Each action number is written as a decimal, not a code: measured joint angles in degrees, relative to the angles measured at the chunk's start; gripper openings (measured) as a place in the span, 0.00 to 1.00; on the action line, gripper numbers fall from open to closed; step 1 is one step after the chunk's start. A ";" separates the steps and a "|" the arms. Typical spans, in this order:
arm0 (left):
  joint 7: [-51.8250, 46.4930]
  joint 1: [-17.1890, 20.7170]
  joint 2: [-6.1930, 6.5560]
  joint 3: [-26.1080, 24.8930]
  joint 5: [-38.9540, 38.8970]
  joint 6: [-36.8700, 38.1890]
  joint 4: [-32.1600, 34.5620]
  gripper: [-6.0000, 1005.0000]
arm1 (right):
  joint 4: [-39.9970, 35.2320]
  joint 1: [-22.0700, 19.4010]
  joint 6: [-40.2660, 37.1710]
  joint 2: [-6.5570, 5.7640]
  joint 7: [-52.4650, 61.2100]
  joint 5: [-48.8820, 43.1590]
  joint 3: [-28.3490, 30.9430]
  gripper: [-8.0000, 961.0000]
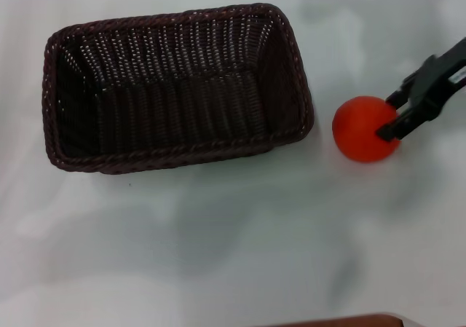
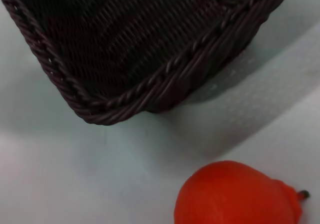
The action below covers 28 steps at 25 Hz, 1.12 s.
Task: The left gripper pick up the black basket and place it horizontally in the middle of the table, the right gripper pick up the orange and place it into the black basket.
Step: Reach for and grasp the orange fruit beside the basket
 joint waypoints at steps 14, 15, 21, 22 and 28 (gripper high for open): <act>0.27 0.32 -0.02 0.22 0.01 -0.22 0.98 0.67 | -5.24 3.26 -3.97 3.15 -2.51 -2.88 -0.01 0.46; 0.26 0.35 0.01 0.22 -0.06 -0.21 1.14 0.67 | -5.23 3.27 -3.90 3.12 -2.51 -2.89 0.00 0.44; 0.23 0.37 0.07 0.22 -0.06 -0.26 1.35 0.67 | -4.69 3.07 -3.57 2.84 -2.54 -2.86 1.48 0.34; 0.24 0.37 0.07 0.22 -0.02 -0.32 1.35 0.67 | -4.43 2.90 -3.55 2.73 -2.55 -2.86 2.12 0.33; 0.30 0.44 0.08 0.22 -0.07 -1.52 1.38 0.67 | 2.29 -0.11 -3.74 2.04 -3.86 -0.87 14.96 0.28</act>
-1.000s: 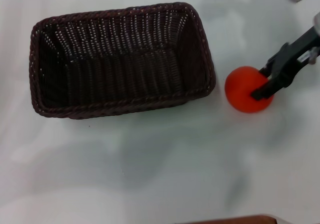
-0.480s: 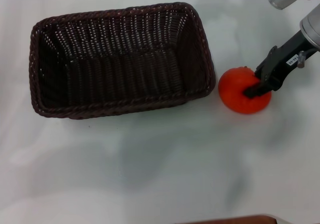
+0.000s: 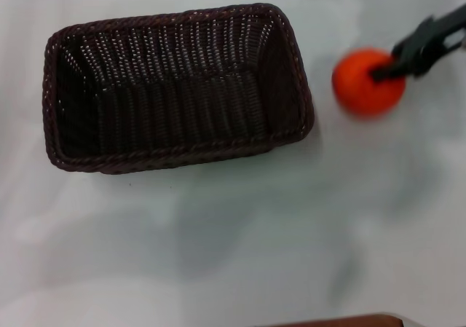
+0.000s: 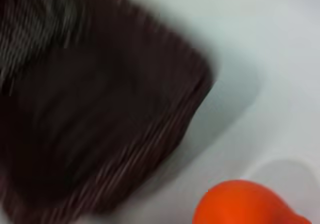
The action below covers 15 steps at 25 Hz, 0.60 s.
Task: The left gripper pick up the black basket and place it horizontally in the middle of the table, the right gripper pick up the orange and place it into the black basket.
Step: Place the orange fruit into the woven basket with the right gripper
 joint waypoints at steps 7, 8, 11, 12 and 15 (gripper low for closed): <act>0.01 0.21 -0.07 0.01 0.17 -0.28 0.01 0.67 | 1.78 -5.28 0.31 -0.13 -6.19 28.01 9.54 0.22; 0.02 0.25 -0.09 0.01 0.17 -0.33 0.06 0.67 | 0.99 -5.68 0.74 0.14 -7.39 32.71 9.01 0.21; 0.03 0.24 -0.15 -0.02 0.12 -0.37 0.17 0.67 | -2.67 -5.92 3.41 1.45 -11.50 44.09 6.41 0.19; 0.03 0.19 -0.17 -0.01 0.12 -0.37 0.18 0.67 | -4.20 -5.51 4.54 2.07 -12.95 47.09 4.85 0.18; 0.03 0.04 -0.18 0.01 0.16 -0.38 0.26 0.67 | -6.93 -3.80 4.96 3.54 -15.38 49.70 0.30 0.15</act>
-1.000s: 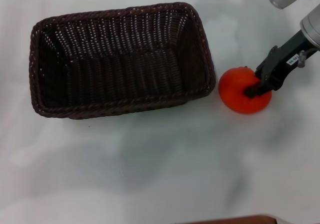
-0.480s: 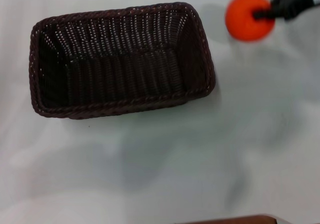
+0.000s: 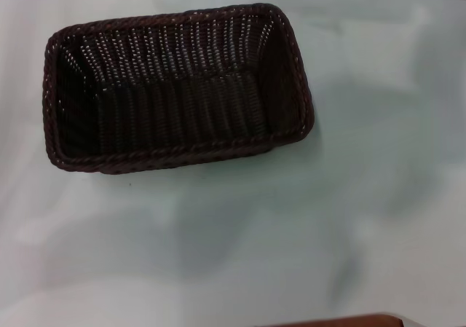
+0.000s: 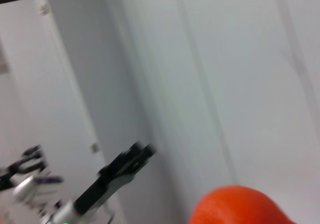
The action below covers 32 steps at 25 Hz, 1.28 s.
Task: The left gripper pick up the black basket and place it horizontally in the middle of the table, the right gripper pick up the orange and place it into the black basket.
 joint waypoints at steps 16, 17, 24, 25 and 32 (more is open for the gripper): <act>0.00 0.35 0.00 -0.21 -0.29 0.03 1.15 0.67 | -4.31 2.27 -4.48 3.09 -4.88 1.19 -4.64 0.63; 0.00 0.36 0.00 -0.40 -0.36 0.05 1.48 0.67 | -4.35 1.82 -4.54 3.35 -5.97 2.51 -4.39 0.69; 3.95 0.14 0.00 -0.72 -1.37 -0.22 3.43 0.67 | -7.92 -3.17 -5.56 5.26 -19.30 17.85 -1.35 0.93; 4.19 0.12 0.00 -0.72 -1.89 -0.56 3.49 0.67 | -8.87 -3.99 -5.36 5.22 -21.39 20.64 -1.28 0.93; 5.65 0.07 -0.09 -0.71 -6.10 -1.92 5.02 0.67 | -13.49 -10.11 -4.90 5.33 -34.87 37.58 -0.55 0.93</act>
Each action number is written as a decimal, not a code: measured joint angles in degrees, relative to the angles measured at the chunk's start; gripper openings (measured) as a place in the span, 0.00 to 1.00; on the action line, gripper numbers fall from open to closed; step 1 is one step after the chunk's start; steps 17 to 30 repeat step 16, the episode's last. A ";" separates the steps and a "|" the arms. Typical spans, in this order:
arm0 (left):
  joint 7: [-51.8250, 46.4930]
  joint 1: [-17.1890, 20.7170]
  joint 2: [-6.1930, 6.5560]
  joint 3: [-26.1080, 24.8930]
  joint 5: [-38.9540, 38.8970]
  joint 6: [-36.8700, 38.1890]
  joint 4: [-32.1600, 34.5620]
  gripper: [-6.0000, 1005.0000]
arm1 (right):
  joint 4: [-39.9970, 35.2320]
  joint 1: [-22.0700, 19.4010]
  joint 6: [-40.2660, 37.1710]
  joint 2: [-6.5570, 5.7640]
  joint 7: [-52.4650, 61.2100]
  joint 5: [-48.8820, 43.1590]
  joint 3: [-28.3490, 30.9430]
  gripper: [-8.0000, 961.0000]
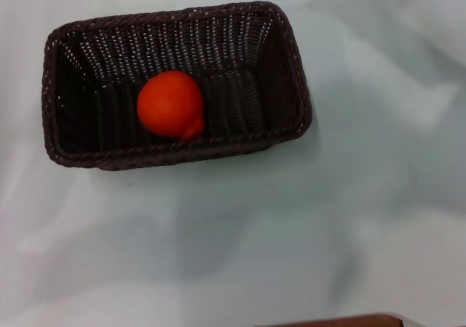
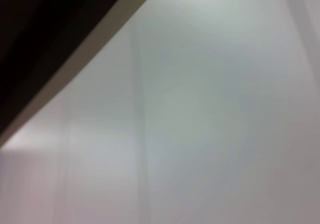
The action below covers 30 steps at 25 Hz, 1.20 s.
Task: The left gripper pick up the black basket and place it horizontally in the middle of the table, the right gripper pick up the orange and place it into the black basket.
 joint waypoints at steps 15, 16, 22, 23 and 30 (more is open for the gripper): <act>10.67 0.20 0.38 -0.11 -1.67 -5.31 1.85 0.67 | -21.14 3.19 1.05 0.74 -19.61 23.20 -0.32 0.93; 11.68 0.26 0.41 -0.11 -1.67 -5.35 1.85 0.67 | -21.44 3.54 0.79 0.73 -19.85 23.29 -0.23 0.93; 11.68 0.26 0.41 -0.11 -1.67 -5.35 1.85 0.67 | -21.44 3.54 0.79 0.73 -19.85 23.29 -0.23 0.93; 11.68 0.26 0.41 -0.11 -1.67 -5.35 1.85 0.67 | -21.44 3.54 0.79 0.73 -19.85 23.29 -0.23 0.93; 11.68 0.26 0.41 -0.11 -1.67 -5.35 1.85 0.67 | -21.44 3.54 0.79 0.73 -19.85 23.29 -0.23 0.93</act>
